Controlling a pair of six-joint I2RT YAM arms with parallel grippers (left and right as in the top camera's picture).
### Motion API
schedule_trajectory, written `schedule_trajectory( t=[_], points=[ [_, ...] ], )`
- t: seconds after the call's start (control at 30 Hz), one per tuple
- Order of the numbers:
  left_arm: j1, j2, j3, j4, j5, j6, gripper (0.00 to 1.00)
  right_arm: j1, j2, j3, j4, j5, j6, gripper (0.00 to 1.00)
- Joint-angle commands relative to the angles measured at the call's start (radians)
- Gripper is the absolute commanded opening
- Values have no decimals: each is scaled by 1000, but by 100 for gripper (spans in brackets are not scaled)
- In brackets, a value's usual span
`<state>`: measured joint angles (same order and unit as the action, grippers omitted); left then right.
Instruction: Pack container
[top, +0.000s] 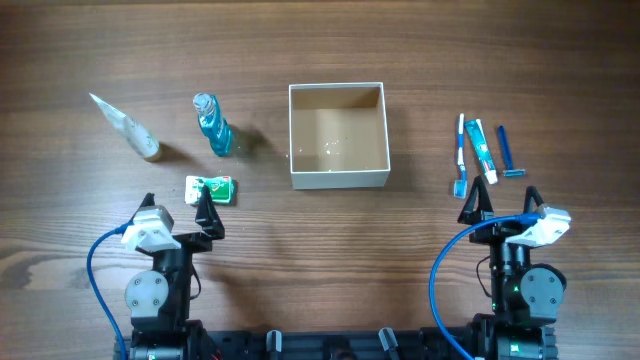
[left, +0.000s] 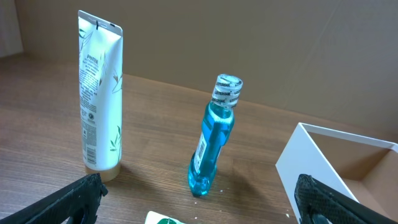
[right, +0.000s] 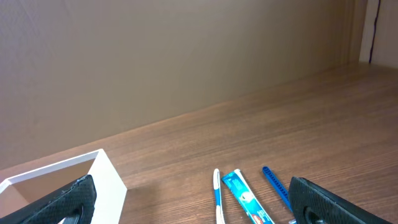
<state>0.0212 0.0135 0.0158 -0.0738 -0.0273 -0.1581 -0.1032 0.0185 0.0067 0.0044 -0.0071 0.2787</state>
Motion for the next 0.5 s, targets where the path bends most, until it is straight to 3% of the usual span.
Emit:
schedule_trajectory(
  t=[0.0, 0.13, 0.3, 0.47],
  points=[
    [-5, -11, -10, 9, 13, 17, 100, 6, 2, -2, 2, 6, -6, 100],
    [-5, -11, -10, 65, 37, 13, 100, 6, 2, -2, 2, 6, -6, 100],
    [-5, -11, -3, 188, 84, -93, 100, 6, 2, -2, 2, 6, -6, 100],
    [-5, -5, 95, 102, 135, -92, 100, 6, 2, -2, 2, 6, -6, 100]
  ],
)
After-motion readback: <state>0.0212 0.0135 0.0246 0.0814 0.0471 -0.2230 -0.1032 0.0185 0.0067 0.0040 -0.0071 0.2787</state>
